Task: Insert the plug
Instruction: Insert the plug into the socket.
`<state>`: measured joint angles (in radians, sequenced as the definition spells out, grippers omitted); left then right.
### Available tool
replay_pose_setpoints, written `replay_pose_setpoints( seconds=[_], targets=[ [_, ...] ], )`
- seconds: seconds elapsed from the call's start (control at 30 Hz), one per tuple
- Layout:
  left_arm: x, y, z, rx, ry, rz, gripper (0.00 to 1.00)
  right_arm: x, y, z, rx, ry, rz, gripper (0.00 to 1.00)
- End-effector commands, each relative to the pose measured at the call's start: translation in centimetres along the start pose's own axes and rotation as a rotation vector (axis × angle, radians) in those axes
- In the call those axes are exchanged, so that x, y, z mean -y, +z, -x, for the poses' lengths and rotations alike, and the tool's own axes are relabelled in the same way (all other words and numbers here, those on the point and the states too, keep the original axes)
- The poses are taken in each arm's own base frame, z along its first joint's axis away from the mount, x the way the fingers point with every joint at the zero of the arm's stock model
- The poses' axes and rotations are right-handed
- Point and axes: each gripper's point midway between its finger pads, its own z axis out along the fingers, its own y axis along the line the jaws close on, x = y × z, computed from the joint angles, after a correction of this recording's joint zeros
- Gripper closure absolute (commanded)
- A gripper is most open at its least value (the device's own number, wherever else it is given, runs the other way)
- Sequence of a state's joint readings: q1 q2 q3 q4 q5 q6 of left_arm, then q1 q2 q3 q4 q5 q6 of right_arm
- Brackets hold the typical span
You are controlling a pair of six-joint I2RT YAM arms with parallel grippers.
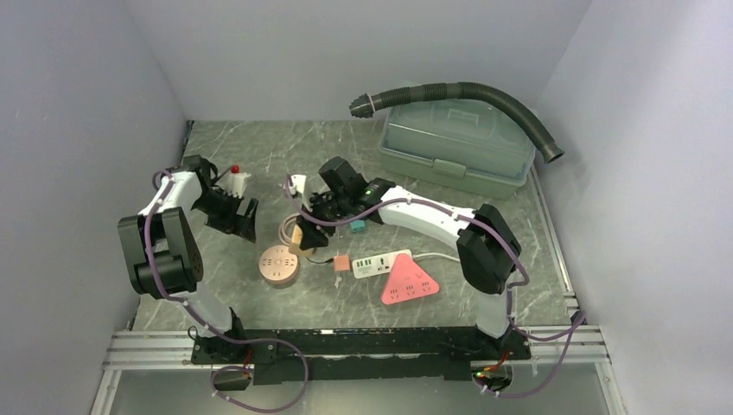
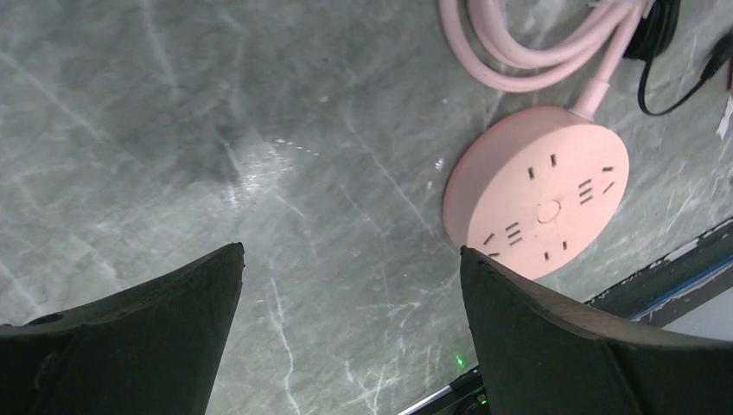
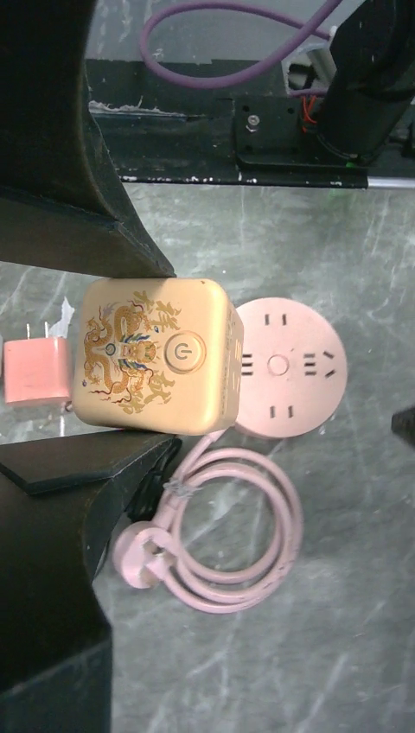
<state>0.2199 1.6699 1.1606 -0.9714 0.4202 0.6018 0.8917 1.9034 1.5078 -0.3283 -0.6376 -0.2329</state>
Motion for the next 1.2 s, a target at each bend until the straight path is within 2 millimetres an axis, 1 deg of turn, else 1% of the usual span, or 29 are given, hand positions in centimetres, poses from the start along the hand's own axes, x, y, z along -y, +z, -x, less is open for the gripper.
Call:
replay_pose_setpoints(
  seconds=[0.0,0.13,0.27,0.37,0.47,0.67,0.8,1.0,1.17],
  targets=[
    [-0.9,-1.1,1.2,0.039,-0.051,0.011,0.0,-1.3,-0.8,4.2,0.051,-0.186,-0.019,1.0],
    [-0.9,-1.1,1.2,0.038,-0.041,0.009,0.0,-1.5,0.4,3.8,-0.014,-0.199,0.006,1.0],
    [-0.7,-1.2,1.1,0.046,-0.035,0.009,0.0,-1.6,1.8,3.2,-0.091,-0.256,0.018,1.0],
    [-0.8,-1.0,0.7,0.04,-0.036,0.017,0.0,-1.7,2.4,3.0,-0.118,-0.278,0.036,1.0],
    [-1.0,-0.8,0.5,0.036,-0.065,0.019,0.0,-1.8,3.0,2.4,-0.153,-0.299,0.051,1.0],
    [-1.1,-1.0,0.5,0.035,-0.076,0.016,0.0,-2.3,4.1,1.4,-0.198,-0.299,0.055,1.0],
    [-0.7,-1.1,0.5,0.041,-0.077,0.008,0.0,-2.6,4.5,1.4,-0.186,-0.298,0.044,1.0],
    [-0.4,-0.9,0.1,0.039,-0.082,-0.002,0.0,-2.2,4.4,2.4,-0.157,-0.303,0.006,1.0],
    [-0.3,-1.0,0.1,0.043,-0.08,-0.002,0.0,-1.6,4.9,2.3,-0.159,-0.297,-0.012,1.0]
  ],
)
